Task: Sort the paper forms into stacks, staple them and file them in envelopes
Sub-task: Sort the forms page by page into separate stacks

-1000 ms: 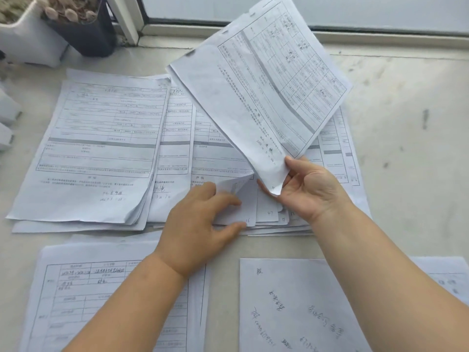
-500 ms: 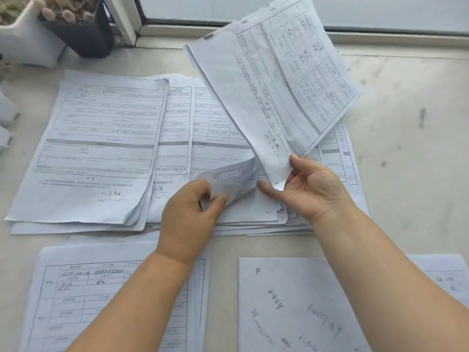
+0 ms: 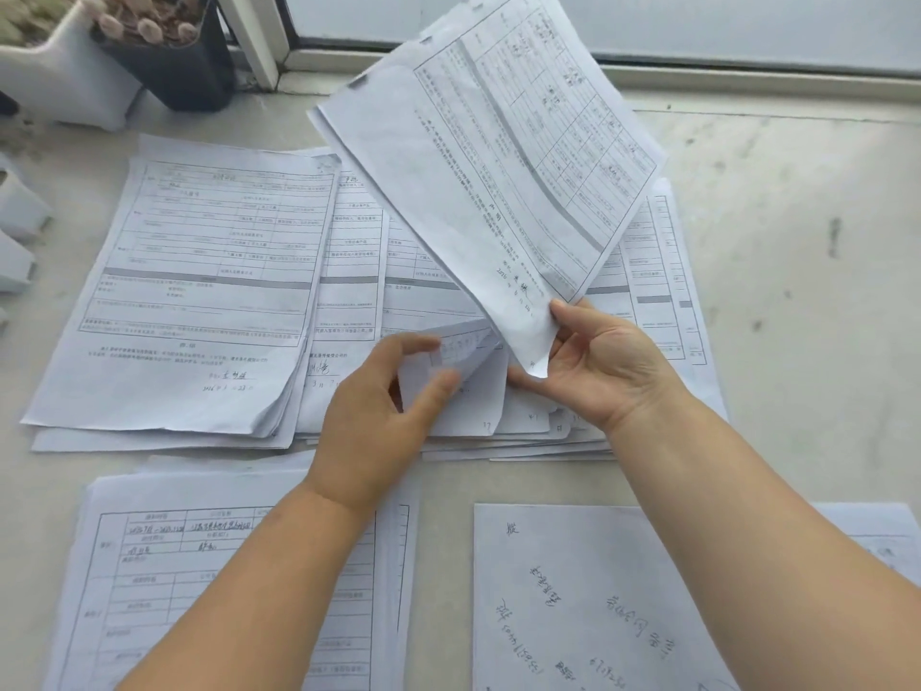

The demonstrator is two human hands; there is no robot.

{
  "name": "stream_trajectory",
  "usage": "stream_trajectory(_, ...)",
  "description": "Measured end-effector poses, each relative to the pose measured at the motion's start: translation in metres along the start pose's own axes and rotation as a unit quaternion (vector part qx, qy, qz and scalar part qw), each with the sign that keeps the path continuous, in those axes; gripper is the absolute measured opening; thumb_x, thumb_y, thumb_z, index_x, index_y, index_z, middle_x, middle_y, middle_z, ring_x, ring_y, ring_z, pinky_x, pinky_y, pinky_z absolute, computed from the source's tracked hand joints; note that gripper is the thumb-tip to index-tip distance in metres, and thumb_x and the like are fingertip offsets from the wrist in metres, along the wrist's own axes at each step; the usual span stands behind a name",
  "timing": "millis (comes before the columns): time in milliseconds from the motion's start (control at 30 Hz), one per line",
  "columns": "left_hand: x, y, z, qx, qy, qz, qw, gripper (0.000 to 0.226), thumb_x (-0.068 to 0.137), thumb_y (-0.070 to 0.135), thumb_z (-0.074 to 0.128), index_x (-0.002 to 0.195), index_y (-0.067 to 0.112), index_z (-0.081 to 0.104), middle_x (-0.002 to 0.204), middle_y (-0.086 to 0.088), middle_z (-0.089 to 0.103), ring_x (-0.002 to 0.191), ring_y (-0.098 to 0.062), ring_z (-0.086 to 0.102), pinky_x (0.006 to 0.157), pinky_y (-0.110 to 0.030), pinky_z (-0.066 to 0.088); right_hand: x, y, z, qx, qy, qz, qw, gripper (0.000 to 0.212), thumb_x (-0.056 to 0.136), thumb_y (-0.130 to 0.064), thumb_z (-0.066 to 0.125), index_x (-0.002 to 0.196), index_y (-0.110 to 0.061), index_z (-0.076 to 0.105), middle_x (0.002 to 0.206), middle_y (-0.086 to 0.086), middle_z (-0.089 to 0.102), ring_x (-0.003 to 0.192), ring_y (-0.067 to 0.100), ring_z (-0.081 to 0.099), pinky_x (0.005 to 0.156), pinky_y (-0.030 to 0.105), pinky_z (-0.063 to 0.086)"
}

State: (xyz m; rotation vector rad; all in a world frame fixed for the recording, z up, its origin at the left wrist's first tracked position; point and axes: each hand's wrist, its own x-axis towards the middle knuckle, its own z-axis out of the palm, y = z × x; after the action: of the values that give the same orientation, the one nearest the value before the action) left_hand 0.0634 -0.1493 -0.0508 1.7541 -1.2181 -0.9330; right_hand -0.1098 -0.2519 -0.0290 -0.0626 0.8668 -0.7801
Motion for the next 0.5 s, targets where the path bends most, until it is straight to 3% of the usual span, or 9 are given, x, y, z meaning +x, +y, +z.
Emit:
stream_trajectory(67,-0.005,-0.005,-0.003,0.088,-0.068,0.057,0.992,0.075,0.071,0.046,0.073,0.133,0.05,0.032,0.095,0.016,0.06,0.085,-0.003,0.056,0.077,-0.018,0.046,0.0,0.002,0.005,-0.006,-0.01,-0.001,1.0,0.029,0.093,0.001,0.044,0.106,-0.015,0.065,0.123,0.011,0.068,0.118,0.031,0.062,0.1,0.064,0.04)
stream_trajectory(133,-0.009,-0.011,0.0,0.164,-0.087,0.12,0.975,0.095,0.074,0.028,0.073,0.145,0.046,0.013,0.115,0.015,0.056,0.097,-0.001,0.051,0.084,-0.015,0.04,0.0,0.004,0.011,-0.01,-0.011,-0.002,1.0,0.029,0.094,0.001,0.045,0.099,-0.016,0.067,0.121,0.01,0.069,0.117,0.031,0.062,0.098,0.064,0.042)
stream_trajectory(233,-0.009,-0.013,0.001,0.202,-0.044,0.17,0.963,0.078,0.075,0.01,0.051,0.146,0.025,0.023,0.126,-0.003,0.058,0.11,-0.011,0.049,0.098,-0.017,0.033,-0.001,0.006,0.019,-0.027,-0.005,-0.011,1.0,0.029,0.095,0.002,0.045,0.101,-0.017,0.066,0.116,0.009,0.071,0.114,0.028,0.065,0.093,0.062,0.047)
stream_trajectory(300,-0.006,-0.015,0.0,0.287,0.003,0.201,0.937,0.074,0.067,0.005,0.048,0.14,0.014,0.036,0.136,-0.011,0.053,0.128,-0.025,0.042,0.114,-0.032,0.02,-0.003,0.007,0.023,-0.04,-0.001,-0.022,0.999,0.031,0.095,0.003,0.044,0.103,-0.018,0.066,0.108,0.007,0.073,0.105,0.024,0.068,0.087,0.058,0.051)
stream_trajectory(367,-0.003,-0.019,0.001,0.369,0.024,0.177,0.912,0.078,0.061,-0.002,0.057,0.138,0.01,0.045,0.144,-0.015,0.045,0.139,-0.036,0.028,0.117,-0.049,0.007,-0.005,0.008,0.026,-0.064,0.008,-0.032,0.997,0.032,0.096,0.002,0.043,0.1,-0.019,0.067,0.099,0.004,0.075,0.092,0.02,0.071,0.083,0.055,0.053)
stream_trajectory(433,-0.003,-0.023,0.003,0.339,0.039,0.096,0.935,0.068,0.069,-0.001,0.053,0.136,0.01,0.052,0.146,-0.015,0.044,0.141,-0.04,0.027,0.116,-0.057,0.005,-0.009,0.005,0.026,-0.09,0.027,-0.052,0.994,0.033,0.096,0.002,0.043,0.099,-0.02,0.067,0.096,0.002,0.075,0.086,0.017,0.072,0.083,0.052,0.055)
stream_trajectory(500,-0.004,-0.021,0.001,0.224,0.081,0.021,0.971,0.047,0.086,0.008,0.04,0.13,0.01,0.057,0.137,-0.014,0.054,0.135,-0.036,0.041,0.117,-0.055,0.015,-0.016,-0.003,0.023,-0.099,0.056,-0.1,0.988,0.032,0.096,0.002,0.043,0.098,-0.019,0.068,0.094,0.001,0.076,0.084,0.015,0.072,0.082,0.047,0.057)
